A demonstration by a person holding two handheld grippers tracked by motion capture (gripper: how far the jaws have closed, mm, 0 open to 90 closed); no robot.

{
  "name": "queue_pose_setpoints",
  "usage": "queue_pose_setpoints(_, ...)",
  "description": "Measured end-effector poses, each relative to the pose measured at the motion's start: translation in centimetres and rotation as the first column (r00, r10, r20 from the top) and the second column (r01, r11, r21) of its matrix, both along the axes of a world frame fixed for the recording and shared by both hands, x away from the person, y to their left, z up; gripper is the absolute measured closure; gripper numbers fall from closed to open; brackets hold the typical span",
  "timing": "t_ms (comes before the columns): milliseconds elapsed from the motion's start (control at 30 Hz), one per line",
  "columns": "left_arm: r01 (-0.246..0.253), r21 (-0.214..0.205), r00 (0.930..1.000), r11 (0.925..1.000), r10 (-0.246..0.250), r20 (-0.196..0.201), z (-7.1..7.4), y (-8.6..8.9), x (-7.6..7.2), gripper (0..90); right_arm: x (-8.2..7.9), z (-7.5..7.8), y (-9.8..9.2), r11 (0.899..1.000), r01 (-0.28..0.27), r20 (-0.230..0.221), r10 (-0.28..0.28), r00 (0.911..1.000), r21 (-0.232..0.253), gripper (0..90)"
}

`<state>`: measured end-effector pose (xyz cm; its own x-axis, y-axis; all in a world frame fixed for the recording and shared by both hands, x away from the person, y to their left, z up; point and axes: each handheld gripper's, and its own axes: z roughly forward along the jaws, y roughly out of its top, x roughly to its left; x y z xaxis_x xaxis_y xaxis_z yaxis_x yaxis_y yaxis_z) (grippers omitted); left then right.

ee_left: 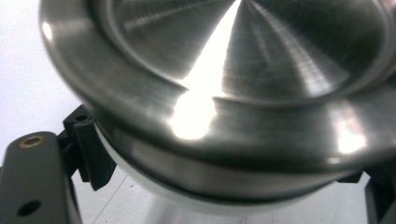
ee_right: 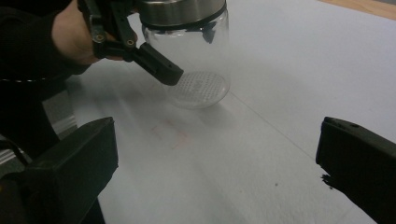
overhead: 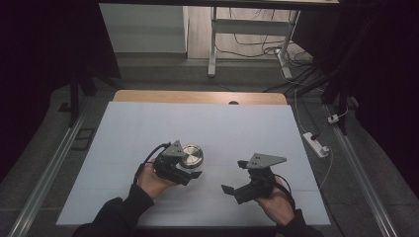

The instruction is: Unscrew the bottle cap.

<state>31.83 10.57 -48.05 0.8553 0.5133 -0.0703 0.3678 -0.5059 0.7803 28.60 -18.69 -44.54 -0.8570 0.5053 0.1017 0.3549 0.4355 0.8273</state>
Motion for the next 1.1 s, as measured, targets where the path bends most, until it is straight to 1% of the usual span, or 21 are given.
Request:
queue_pose_setpoints(67,-0.001,-0.002,1.0,1.0,0.001,0.002,0.0,0.0,0.0,15.5,0.4,0.2,0.7,1.0,0.006,0.008,-0.006,0.9999,-0.016,0.0)
queue_pose_setpoints(100,-0.001,-0.002,1.0,1.0,0.001,0.002,0.0,0.0,0.0,15.5,0.4,0.2,0.7,1.0,0.006,0.008,-0.006,0.9999,-0.016,0.0)
queue_pose_setpoints(133,0.0,-0.001,1.0,1.0,0.0,0.003,0.0,0.0,0.0,15.5,0.7,0.5,1.5,0.999,0.008,0.019,-0.008,0.9998,-0.032,0.0)
queue_pose_setpoints(200,0.001,0.0,1.0,1.0,-0.001,0.004,0.1,0.0,0.0,15.5,0.8,0.6,1.8,0.999,0.008,0.026,-0.007,0.9996,-0.038,0.0)
queue_pose_setpoints(267,0.003,0.003,1.0,1.0,-0.003,0.007,0.1,0.0,-0.1,15.5,1.1,0.9,2.7,0.999,0.009,0.042,-0.007,0.9991,-0.05,0.0)
queue_pose_setpoints(333,0.003,0.005,1.0,1.0,-0.003,0.009,0.1,-0.1,-0.1,15.5,1.4,1.1,3.3,0.999,0.001,0.046,0.001,0.9989,-0.051,0.0)
queue_pose_setpoints(400,0.003,0.01,0.9999,0.9999,-0.003,0.011,0.1,-0.1,-0.1,15.5,1.6,1.3,4.0,0.999,-0.01,0.045,0.012,0.9989,-0.041,0.0)
queue_pose_setpoints(433,0.001,0.009,0.9999,1.0,-0.001,0.014,0.1,-0.1,-0.2,15.5,1.9,1.4,4.7,0.999,-0.019,0.049,0.021,0.9986,-0.047,0.0)
queue_pose_setpoints(467,-0.001,0.009,0.9999,1.0,0.001,0.015,0.1,-0.2,-0.2,15.5,1.9,1.4,4.7,0.999,-0.019,0.049,0.021,0.9986,-0.047,0.0)
queue_pose_setpoints(500,0.001,0.012,0.9999,0.9999,-0.001,0.016,0.1,-0.1,-0.2,15.5,2.1,1.5,5.4,0.998,-0.022,0.057,0.025,0.998,-0.057,0.0)
queue_pose_setpoints(667,-0.002,0.011,0.9998,0.9999,0.002,0.019,0.1,-0.2,-0.2,15.5,2.7,1.7,6.4,0.999,-0.015,0.058,0.017,0.9982,-0.045,0.0)
queue_pose_setpoints(700,-0.002,0.012,0.9998,0.9999,0.002,0.018,0.1,-0.2,-0.2,15.5,3.0,1.8,7.0,0.999,-0.013,0.053,0.015,0.9985,-0.039,0.0)
queue_pose_setpoints(733,-0.001,0.012,0.9998,0.9999,0.001,0.018,0.1,-0.2,-0.2,15.5,3.0,1.8,7.0,0.999,-0.013,0.053,0.015,0.9985,-0.039,0.0)
queue_pose_setpoints(767,0.001,0.014,0.9998,0.9999,-0.001,0.018,0.1,-0.2,-0.2,15.6,3.3,1.9,7.5,0.999,-0.012,0.054,0.015,0.9985,-0.042,0.0)
queue_pose_setpoints(833,0.0,0.015,0.9998,0.9999,0.0,0.018,0.1,-0.3,-0.2,15.6,3.4,1.9,7.9,0.999,-0.011,0.052,0.013,0.9986,-0.041,0.0)
queue_pose_setpoints(933,0.0,0.016,0.9999,0.9999,0.0,0.015,0.0,-0.4,-0.2,15.5,3.9,1.8,9.0,0.999,-0.017,0.046,0.019,0.9988,-0.035,0.0)
queue_pose_setpoints(967,0.0,0.016,0.9999,0.9999,0.0,0.015,0.0,-0.4,-0.2,15.5,3.9,1.8,9.0,0.999,-0.017,0.046,0.019,0.9988,-0.035,0.0)
queue_pose_setpoints(1000,0.0,0.017,0.9999,0.9999,0.0,0.013,0.0,-0.4,-0.2,15.5,4.1,1.6,9.6,0.999,-0.02,0.043,0.022,0.9988,-0.036,0.0)
queue_pose_setpoints(1033,-0.008,0.011,0.9999,0.9999,0.008,0.011,-0.1,-0.6,-0.2,15.5,4.1,1.6,9.8,0.999,-0.019,0.044,0.02,0.9988,-0.04,0.0)
queue_pose_setpoints(1067,-0.008,0.011,0.9999,0.9999,0.008,0.011,-0.1,-0.6,-0.2,15.5,4.1,1.6,9.8,0.999,-0.019,0.044,0.02,0.9988,-0.04,0.0)
queue_pose_setpoints(1100,-0.004,0.017,0.9999,0.9999,0.004,0.009,-0.1,-0.6,-0.2,15.5,4.1,1.4,10.3,0.998,-0.019,0.054,0.022,0.9983,-0.052,0.0)
